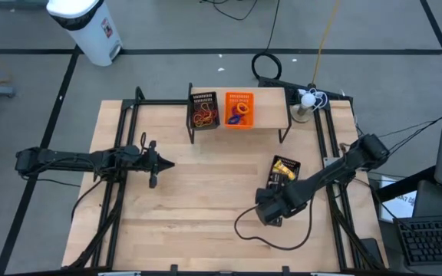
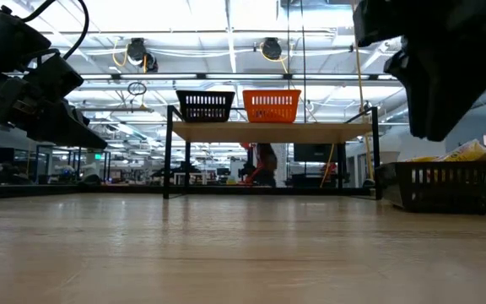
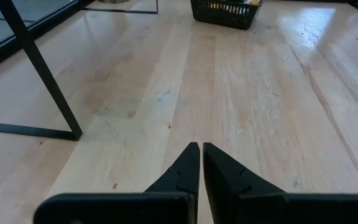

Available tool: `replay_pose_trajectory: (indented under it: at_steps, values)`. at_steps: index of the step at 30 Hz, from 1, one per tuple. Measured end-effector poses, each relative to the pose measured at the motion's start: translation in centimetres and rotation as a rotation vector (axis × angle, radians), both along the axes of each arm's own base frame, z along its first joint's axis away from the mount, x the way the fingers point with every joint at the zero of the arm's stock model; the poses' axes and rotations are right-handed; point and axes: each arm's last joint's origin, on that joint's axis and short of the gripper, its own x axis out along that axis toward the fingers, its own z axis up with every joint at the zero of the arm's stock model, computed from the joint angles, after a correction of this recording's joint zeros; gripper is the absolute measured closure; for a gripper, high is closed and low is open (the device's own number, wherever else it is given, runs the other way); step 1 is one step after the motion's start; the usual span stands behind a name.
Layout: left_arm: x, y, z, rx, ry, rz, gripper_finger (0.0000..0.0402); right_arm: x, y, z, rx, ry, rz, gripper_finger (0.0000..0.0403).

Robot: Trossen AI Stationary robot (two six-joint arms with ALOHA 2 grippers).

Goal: Pick & Place Office Desk Supplies
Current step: Put the black bin on the shelf

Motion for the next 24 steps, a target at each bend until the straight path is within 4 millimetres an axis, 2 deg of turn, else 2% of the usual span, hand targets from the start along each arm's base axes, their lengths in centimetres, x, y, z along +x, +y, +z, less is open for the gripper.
replay_pose_trajectory:
  at_steps: [16, 20, 24]
  values:
    - [0.0, 0.0, 0.0, -0.002, 0.0, 0.001, 0.0378, -2.3, -1.9, -4.5, -0.073, 0.114, -0.094, 0.0259]
    - [0.0, 0.0, 0.0, -0.002, 0.0, 0.002, 0.0378, -2.6, -2.1, -4.8, -0.083, 0.131, -0.086, 0.0266]
    - [0.0, 0.0, 0.0, -0.002, 0.0, 0.001, 0.0378, -2.6, -2.1, -4.9, -0.083, 0.133, -0.06, 0.0292]
